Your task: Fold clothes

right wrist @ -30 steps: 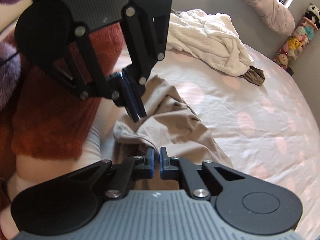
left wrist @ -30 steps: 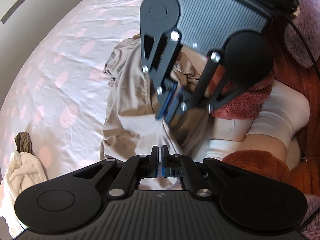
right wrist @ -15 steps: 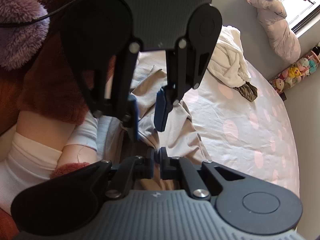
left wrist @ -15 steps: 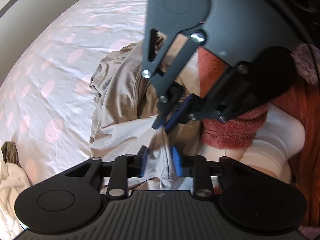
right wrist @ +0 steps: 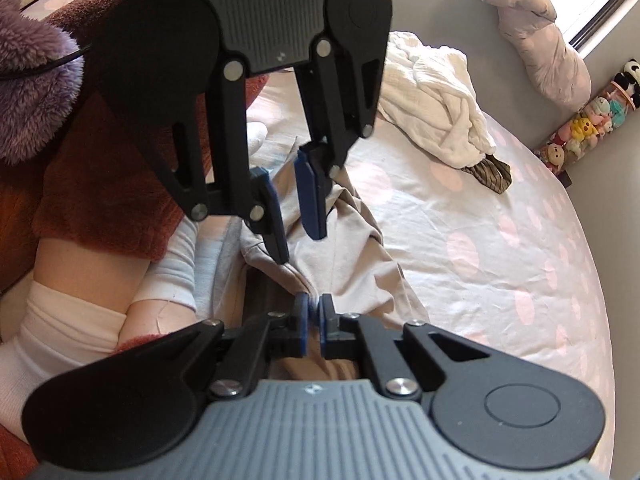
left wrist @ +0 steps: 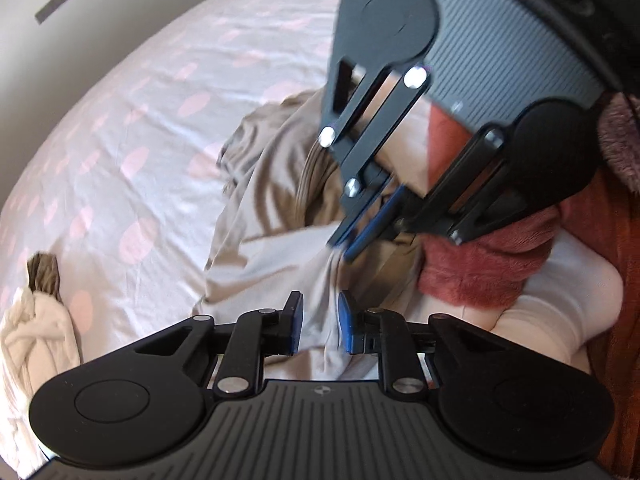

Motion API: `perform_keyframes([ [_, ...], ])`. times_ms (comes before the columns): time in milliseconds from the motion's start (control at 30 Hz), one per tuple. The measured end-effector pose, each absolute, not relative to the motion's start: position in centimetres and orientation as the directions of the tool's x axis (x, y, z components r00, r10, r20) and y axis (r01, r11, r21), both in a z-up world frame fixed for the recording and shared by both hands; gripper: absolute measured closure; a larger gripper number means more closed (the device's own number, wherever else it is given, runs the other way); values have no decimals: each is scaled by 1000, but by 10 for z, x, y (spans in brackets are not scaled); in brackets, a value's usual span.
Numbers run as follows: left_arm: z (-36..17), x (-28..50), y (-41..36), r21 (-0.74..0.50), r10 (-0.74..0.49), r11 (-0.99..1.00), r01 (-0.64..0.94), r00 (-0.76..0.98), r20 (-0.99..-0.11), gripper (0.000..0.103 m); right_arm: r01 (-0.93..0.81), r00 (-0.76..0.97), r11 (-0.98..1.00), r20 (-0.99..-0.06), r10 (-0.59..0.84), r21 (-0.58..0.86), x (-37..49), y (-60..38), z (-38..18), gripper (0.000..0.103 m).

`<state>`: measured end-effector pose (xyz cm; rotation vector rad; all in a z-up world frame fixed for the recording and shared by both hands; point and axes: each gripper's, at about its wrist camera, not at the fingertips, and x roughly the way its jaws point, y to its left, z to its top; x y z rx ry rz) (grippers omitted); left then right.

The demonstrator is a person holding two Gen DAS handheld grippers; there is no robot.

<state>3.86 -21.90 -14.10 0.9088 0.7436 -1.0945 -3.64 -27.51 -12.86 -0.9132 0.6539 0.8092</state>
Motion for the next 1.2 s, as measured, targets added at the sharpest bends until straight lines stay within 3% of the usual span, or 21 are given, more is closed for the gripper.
perform_keyframes([
  [100, -147, 38, -227, 221, -408, 186, 957, 280, -869, 86, -827, 543, 365, -775, 324, -427, -31, -273, -129, 97],
  [333, -158, 44, -225, 191, -409, 232, 954, 274, -871, 102, -823, 548, 374, -769, 328, -427, -30, -275, -129, 97],
  [533, -151, 53, -222, 234, -391, 272, 933, 329, -860, 103, -811, 561, 398, -763, 322, -428, -32, -284, -129, 94],
  [600, -151, 63, -220, 248, -380, 299, 921, 354, -855, 103, -800, 571, 414, -763, 303, -434, -33, -293, -129, 88],
  [800, -132, 87, -201, 287, -349, 373, 882, 420, -838, 103, -757, 601, 429, -784, 158, -493, -31, -338, -136, 85],
  [1000, -130, 99, -190, 284, -339, 398, 872, 428, -838, 103, -745, 642, 234, -767, 0, -624, -30, -367, -148, 85],
  [1200, -127, 102, -182, 271, -347, 415, 869, 427, -835, 103, -764, 645, -11, -763, -53, -645, -25, -372, -166, 81],
])
